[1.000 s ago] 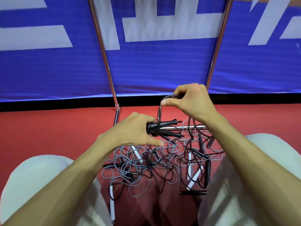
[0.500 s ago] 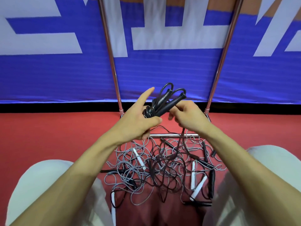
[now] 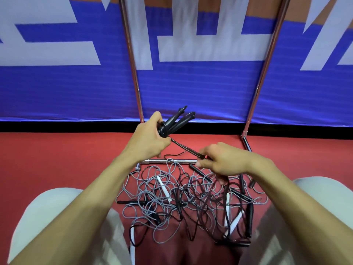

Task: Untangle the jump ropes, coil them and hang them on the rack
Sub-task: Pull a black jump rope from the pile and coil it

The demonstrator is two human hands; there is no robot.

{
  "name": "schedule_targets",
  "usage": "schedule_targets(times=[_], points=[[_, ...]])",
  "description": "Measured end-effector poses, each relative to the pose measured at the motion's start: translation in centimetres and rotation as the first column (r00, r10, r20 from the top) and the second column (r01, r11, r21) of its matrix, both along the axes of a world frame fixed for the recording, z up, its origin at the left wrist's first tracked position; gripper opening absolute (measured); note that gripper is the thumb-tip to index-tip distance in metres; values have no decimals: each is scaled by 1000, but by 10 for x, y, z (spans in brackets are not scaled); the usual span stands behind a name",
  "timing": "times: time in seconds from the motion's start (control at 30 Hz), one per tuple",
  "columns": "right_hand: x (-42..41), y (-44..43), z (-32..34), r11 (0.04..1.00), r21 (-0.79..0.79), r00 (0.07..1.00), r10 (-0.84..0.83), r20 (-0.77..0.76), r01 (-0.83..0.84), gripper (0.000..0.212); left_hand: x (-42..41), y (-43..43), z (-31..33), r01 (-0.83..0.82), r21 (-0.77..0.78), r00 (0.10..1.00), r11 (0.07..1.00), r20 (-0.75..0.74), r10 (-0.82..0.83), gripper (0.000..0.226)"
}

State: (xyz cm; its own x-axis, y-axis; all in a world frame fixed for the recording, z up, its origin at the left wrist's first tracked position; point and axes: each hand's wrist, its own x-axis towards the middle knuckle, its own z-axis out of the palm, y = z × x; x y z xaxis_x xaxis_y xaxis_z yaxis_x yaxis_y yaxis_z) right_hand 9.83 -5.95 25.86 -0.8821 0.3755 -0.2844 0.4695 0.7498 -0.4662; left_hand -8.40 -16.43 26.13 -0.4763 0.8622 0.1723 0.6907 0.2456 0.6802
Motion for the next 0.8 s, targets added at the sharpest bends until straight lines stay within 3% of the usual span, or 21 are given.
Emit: schedule_targets(times=[0.1,0.2,0.3,0.37,0.47,0.57,0.67,0.73,0.8], points=[[1,1,3,965,248,992,107,-64,-88,22,-9,3,-6,2,-110,986,994,-166,-20,31],[4,1,7,905,406,944,234,-232,-124,20,-9,3,-13,35,-249,970,968,-223,-93,32],[5,-3,11,832,553,848,327,-418,-49,21,-2,3,-15,100,-318,958,943,-225,-178,37],[4,0,13,829,557,808,305,-504,35,28,5,2,-13,165,-357,948,919,-201,-248,44],[3,8,11,890,421,738,167,-654,173,27,18,-3,-9,259,-379,925,888,-167,-341,53],[2,9,13,953,133,682,-94,-725,273,15,31,-10,-6,350,-296,915,889,-96,-392,47],[2,8,17,942,-147,669,-319,-672,301,13,37,-16,-1,419,-158,904,894,-22,-427,35],[1,12,15,884,-386,668,-456,-588,263,12,38,-19,4,462,-97,887,882,33,-461,28],[1,16,11,833,-506,676,-506,-535,223,9,39,-19,5,470,-39,881,882,86,-466,15]])
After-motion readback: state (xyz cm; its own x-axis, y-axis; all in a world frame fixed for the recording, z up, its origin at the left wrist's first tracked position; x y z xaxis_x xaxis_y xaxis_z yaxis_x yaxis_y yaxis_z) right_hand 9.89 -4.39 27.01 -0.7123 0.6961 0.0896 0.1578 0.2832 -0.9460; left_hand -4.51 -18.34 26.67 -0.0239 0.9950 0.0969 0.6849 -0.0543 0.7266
